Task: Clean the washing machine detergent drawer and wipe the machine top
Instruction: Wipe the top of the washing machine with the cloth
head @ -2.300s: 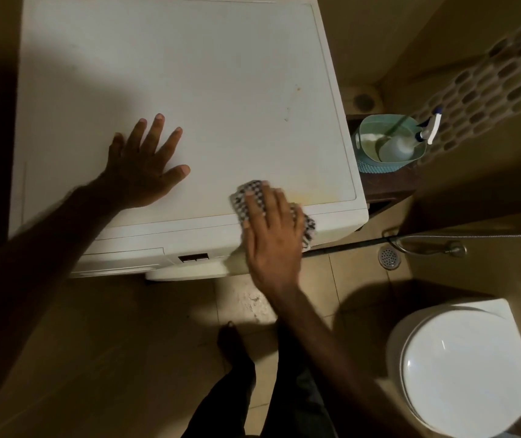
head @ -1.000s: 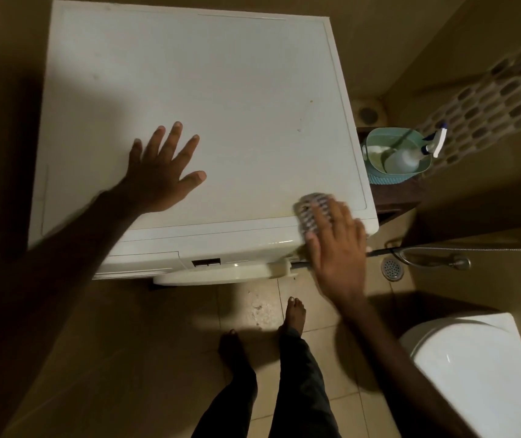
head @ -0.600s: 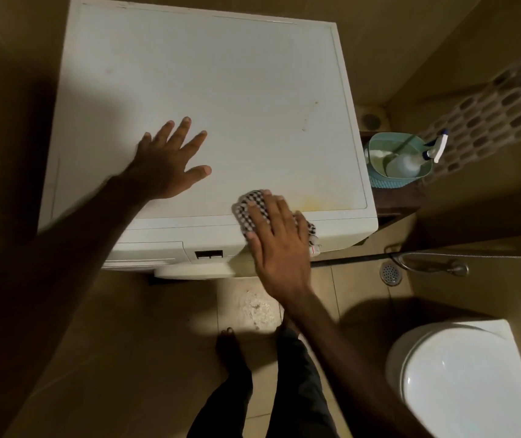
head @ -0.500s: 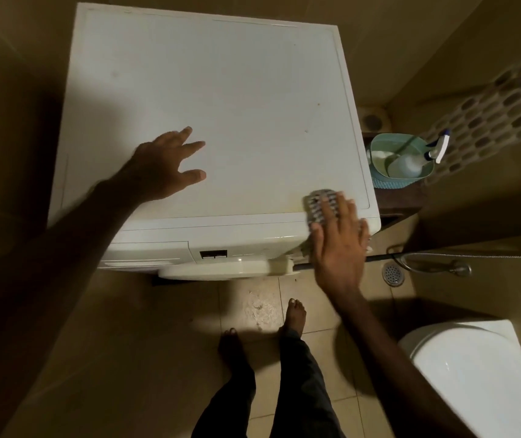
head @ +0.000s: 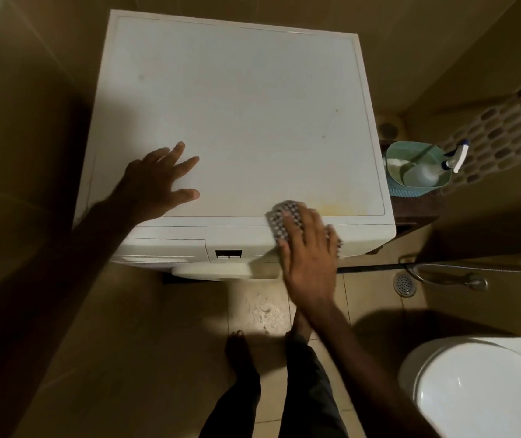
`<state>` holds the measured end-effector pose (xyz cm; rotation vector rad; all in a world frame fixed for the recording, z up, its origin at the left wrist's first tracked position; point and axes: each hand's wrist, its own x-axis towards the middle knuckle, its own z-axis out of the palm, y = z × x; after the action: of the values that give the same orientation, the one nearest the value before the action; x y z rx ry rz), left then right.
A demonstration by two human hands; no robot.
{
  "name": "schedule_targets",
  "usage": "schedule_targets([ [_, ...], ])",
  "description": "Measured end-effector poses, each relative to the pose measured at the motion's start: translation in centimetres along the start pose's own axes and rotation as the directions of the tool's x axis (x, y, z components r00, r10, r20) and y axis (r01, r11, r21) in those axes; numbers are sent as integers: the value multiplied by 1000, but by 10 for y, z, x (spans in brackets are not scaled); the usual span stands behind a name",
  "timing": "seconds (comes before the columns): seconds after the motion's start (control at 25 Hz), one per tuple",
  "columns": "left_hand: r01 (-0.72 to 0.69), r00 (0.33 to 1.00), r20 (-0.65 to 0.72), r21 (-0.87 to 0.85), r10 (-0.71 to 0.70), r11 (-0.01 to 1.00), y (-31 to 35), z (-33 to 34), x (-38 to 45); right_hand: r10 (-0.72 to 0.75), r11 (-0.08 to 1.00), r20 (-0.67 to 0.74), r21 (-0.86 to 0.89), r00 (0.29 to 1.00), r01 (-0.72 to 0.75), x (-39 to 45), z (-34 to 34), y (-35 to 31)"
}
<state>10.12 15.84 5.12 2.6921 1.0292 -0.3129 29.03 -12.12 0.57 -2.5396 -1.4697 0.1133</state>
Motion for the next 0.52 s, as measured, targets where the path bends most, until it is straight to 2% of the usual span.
schedule_targets([
  [0.08, -5, 1000, -1, 39, 5, 999, -2, 5, 0, 218, 975, -56, 48, 974, -216, 12, -9, 30],
  [0.16, -18, 1000, -17, 53, 18, 998, -2, 8, 0, 318, 947, -77, 69, 945, -313, 38, -7, 16],
  [0.24, -25, 999, -27, 62, 27, 998, -1, 7, -2, 194, 980, -43, 55, 980, -192, 54, 0, -34],
  [0.28, -20, 1000, -21, 62, 21, 998, -3, 7, -1, 67, 996, -12, 55, 998, -67, 53, 3, -58],
  [0.36, -11, 1000, 8, 53, 11, 999, -3, 7, -1, -144, 989, 58, 41, 988, 142, 32, 5, -78],
  [0.44, 4, 1000, 21, 38, -5, 999, -2, 6, -1, -179, 983, 79, 41, 981, 176, 10, 1, -50],
  [0.52, 13, 999, 41, 33, -14, 999, 0, 3, -1, -45, 999, 49, 28, 998, 43, 3, -7, -4],
])
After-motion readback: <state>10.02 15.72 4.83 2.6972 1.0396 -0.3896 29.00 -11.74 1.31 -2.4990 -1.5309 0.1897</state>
